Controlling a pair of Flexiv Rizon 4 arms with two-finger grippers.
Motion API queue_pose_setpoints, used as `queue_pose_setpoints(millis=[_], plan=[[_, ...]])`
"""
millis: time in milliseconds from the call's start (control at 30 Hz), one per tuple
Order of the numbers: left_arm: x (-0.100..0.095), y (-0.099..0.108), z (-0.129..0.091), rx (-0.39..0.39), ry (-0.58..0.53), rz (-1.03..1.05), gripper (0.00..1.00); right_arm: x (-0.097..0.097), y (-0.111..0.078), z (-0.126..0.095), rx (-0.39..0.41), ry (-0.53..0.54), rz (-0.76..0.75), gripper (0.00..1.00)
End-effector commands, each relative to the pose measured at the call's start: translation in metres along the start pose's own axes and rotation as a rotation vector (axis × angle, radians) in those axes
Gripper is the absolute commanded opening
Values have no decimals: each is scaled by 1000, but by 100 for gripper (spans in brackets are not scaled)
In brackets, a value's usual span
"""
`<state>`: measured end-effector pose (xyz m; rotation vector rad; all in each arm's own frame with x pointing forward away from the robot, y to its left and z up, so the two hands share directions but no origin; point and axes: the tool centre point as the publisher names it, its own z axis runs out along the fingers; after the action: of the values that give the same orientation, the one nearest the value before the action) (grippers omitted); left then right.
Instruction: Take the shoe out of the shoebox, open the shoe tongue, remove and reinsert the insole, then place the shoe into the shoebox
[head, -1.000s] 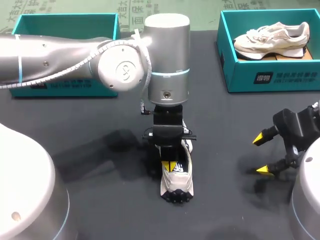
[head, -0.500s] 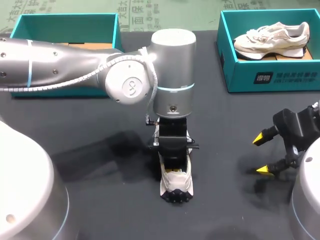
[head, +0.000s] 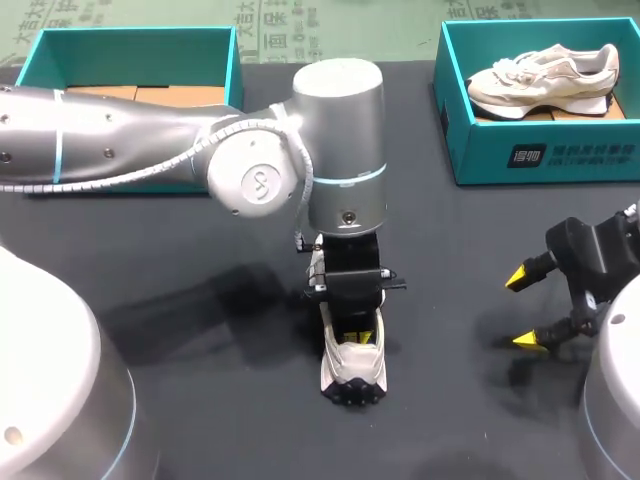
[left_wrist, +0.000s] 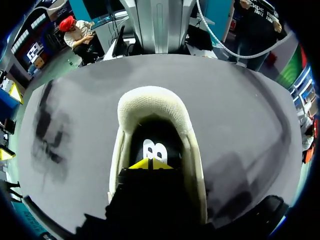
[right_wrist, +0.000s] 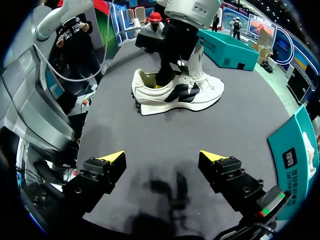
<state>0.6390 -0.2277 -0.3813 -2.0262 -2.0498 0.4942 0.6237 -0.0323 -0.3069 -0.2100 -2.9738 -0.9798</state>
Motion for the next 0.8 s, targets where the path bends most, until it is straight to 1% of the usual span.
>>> queue_pose_setpoints(millis=[33,100,167,200,267,367,400,433,467,500,567,600,633,700,767,800], plan=[[4,-11,-23,-4,0,9,0,2,0,0,2,-3,1,100],[3,-16,-24,27,23,22,0,2,0,0,2,-3,1,100],[2,-19,-19,71,68,36,0,2,0,0,2,-3,1,100],[2,-20,-15,51,82,30,0,2,0,0,2,-3,1,100],[2,-21,-6,68,111,29,0,2,0,0,2,-3,1,100],[4,-19,8,69,135,22,0,2,0,0,2,-3,1,100],[5,-17,13,50,146,14,0,2,0,0,2,-3,1,100],[7,-15,18,42,151,10,0,2,0,0,2,-3,1,100],[8,-12,23,51,149,7,0,2,0,0,2,-3,1,100],[9,-9,27,38,155,-2,0,2,0,0,2,-3,1,100],[12,-3,33,35,140,-8,0,2,0,0,2,-3,1,100],[13,1,37,15,132,-19,0,2,0,0,2,-3,1,100],[14,4,39,8,115,-20,0,2,0,0,2,-3,1,100],[16,9,41,-39,84,-22,0,2,0,0,2,-3,1,100],[15,12,39,-76,54,-42,0,2,0,0,2,-3,1,100],[15,13,36,-81,37,-47,0,2,0,0,2,-3,1,100]])
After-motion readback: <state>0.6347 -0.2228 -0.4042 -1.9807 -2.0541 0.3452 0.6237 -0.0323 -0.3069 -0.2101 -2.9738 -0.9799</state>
